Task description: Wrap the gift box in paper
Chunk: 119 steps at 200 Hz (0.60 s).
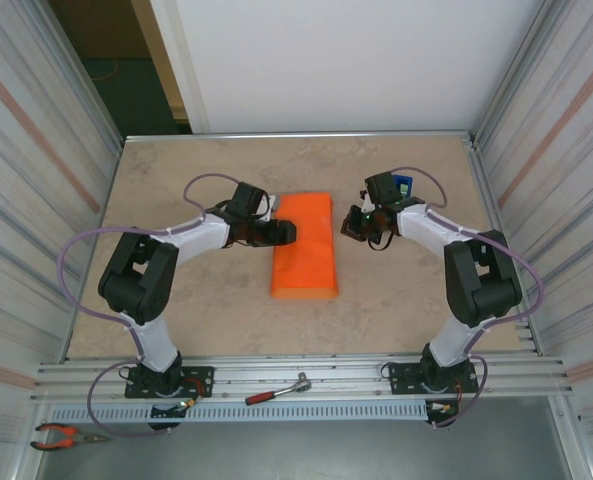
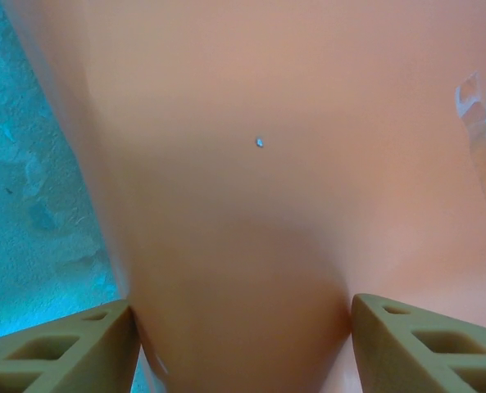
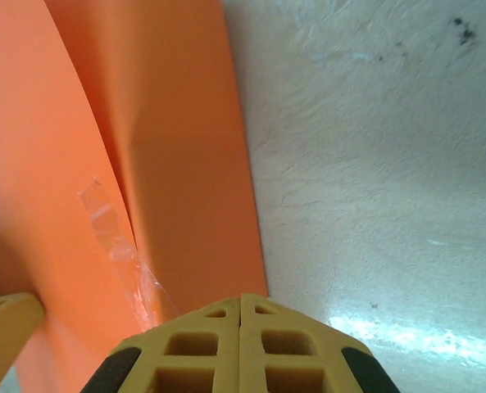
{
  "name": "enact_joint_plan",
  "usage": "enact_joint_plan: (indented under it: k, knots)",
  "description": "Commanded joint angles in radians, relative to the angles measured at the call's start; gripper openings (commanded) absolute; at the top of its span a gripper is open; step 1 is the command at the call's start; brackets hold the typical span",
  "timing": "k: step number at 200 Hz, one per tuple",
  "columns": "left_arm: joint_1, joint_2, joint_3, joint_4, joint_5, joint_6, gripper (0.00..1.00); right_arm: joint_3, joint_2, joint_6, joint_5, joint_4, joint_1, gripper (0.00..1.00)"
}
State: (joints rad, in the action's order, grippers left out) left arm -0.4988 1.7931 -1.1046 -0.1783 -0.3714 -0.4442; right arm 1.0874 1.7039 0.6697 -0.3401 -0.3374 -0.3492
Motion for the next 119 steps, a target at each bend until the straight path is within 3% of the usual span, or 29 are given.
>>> enact_joint_plan:
  k: [1, 68, 99, 119]
  knots:
    - [-0.004, -0.029, -0.023, -0.106, 0.026, 0.029, 0.68, 0.003, 0.030, 0.000, 0.037, -0.002, -0.033, 0.00]
    - [-0.001, -0.114, -0.058, -0.114, 0.022, 0.012, 0.71, -0.018, 0.088, 0.041, -0.035, 0.088, -0.068, 0.00]
    - [0.001, -0.214, 0.000, -0.114, 0.044, 0.007, 0.73, -0.043, 0.018, 0.025, 0.016, 0.034, -0.060, 0.00]
    - [0.001, -0.292, 0.071, -0.101, 0.057, 0.004, 0.75, -0.073, -0.066, 0.012, 0.064, -0.011, -0.045, 0.19]
